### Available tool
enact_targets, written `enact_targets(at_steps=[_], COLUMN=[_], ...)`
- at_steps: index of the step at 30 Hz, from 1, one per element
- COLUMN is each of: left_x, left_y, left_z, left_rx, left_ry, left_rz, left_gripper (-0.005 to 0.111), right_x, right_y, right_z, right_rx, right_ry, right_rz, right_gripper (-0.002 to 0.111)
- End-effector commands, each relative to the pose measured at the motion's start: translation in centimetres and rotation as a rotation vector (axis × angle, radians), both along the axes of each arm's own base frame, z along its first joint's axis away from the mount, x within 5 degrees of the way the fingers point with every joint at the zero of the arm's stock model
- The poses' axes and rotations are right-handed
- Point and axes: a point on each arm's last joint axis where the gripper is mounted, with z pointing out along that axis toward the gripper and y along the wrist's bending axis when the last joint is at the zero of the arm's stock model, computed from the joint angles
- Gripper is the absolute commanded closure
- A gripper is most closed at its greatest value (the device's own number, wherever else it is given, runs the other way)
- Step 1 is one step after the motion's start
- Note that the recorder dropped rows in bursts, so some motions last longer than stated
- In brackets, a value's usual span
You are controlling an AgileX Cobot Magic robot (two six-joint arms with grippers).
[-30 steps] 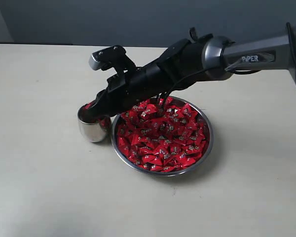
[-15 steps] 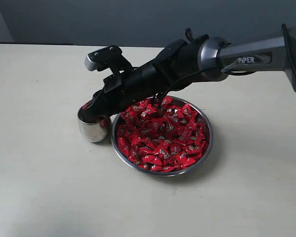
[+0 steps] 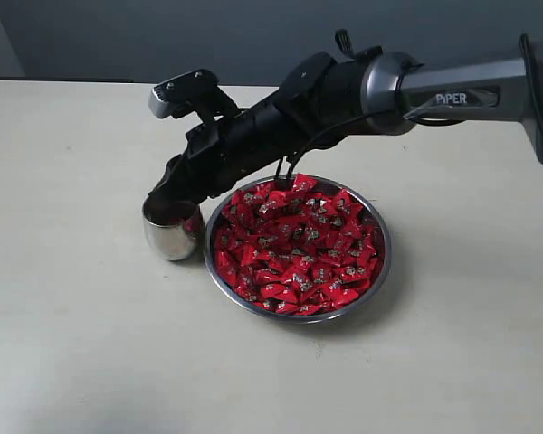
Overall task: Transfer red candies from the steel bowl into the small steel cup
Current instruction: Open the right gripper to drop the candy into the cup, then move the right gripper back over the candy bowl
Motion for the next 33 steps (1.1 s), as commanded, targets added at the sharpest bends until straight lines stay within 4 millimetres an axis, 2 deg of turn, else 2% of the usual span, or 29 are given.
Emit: enact_targets(at_steps=[1, 6, 11, 15, 17, 21, 22, 24, 27, 31, 33], left_x=[0.0, 0.0, 0.0, 0.0, 0.0, 0.0, 0.0, 0.0, 0.0, 0.0, 0.0], left_y=[0.0, 0.0, 0.0, 0.0, 0.0, 0.0, 0.0, 0.0, 0.0, 0.0, 0.0], left_z=[-0.1, -0.1, -0.1, -0.1, -0.1, -0.1, -0.1, -0.1, -0.1, -0.1, -0.1], left_rx=[-0.003, -0.003, -0.003, -0.003, -0.003, -0.003, -0.003, -0.003, -0.003, -0.003, -0.003], left_ry=[-0.003, -0.003, -0.003, -0.003, -0.003, -0.003, -0.003, -0.003, -0.003, -0.003, -0.003], left_rz=[0.001, 0.001, 0.001, 0.001, 0.001, 0.001, 0.001, 0.001, 0.001, 0.001, 0.001], left_gripper=[0.106, 0.106, 0.106, 0.106, 0.106, 0.106, 0.106, 0.106, 0.106, 0.106, 0.106], right_x=[0.0, 0.0, -0.1, -0.1, 0.5, 2.2, 2.8, 3.6, 3.6, 1.9, 1.0], right_y=[-0.1, 0.0, -0.1, -0.5, -1.3, -4.6, -5.9, -8.0, -10.8, -14.1, -14.9], right_z=[0.1, 0.1, 0.5, 1.8, 3.2, 6.0, 6.8, 7.3, 6.8, 5.3, 4.9], right_rx=[-0.015, -0.010, -0.012, -0.018, -0.026, -0.017, -0.021, -0.036, -0.058, -0.095, -0.111], right_ry=[-0.002, 0.005, 0.025, -0.006, -0.028, -0.008, 0.004, 0.040, 0.073, 0.051, 0.026], right_rz=[0.010, 0.005, -0.014, -0.025, -0.069, -0.133, -0.152, -0.181, -0.240, -0.361, -0.382], right_gripper=[0.081, 0.070, 0.069, 0.069, 0.069, 0.069, 0.069, 0.069, 0.069, 0.069, 0.069])
